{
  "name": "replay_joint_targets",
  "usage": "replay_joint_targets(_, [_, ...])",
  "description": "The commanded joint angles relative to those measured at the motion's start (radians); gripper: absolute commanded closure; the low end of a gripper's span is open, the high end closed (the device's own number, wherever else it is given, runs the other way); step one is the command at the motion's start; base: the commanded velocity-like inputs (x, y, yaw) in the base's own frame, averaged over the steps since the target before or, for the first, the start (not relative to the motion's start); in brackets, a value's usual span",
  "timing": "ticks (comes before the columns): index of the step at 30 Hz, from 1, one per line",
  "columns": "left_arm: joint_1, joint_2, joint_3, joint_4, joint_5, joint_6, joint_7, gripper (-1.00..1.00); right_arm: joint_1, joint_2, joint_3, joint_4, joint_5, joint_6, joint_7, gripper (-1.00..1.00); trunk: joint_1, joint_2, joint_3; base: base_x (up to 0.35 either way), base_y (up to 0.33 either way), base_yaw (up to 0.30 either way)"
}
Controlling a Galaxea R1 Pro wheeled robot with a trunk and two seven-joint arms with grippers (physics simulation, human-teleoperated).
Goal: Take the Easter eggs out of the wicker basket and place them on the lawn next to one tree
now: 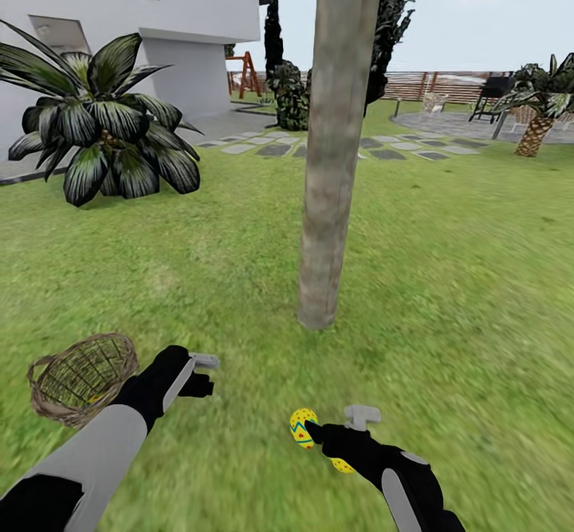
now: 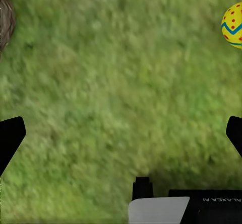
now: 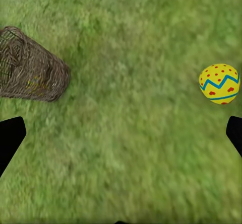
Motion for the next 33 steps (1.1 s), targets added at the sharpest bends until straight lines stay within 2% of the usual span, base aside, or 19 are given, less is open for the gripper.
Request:
replay_joint_targets(1, [-0.001,0.001,-0.008,-0.001,0.011,0.004,0.009,-1.0,0.0,0.0,-0.001,-0.001,0.001,0.005,0.003,-1.0,-0.004,0.007,0.002,0.0,0.0,0.013])
replay_joint_targets(33, [-0.001,0.001,-0.014,0.0,0.009,0.003,0.011,-1.0,0.0,-0.002,-0.005,0.039,-0.003,-0.037,0.014,-1.0,-0.127,0.231,0.102,0.0,0.0,0.001])
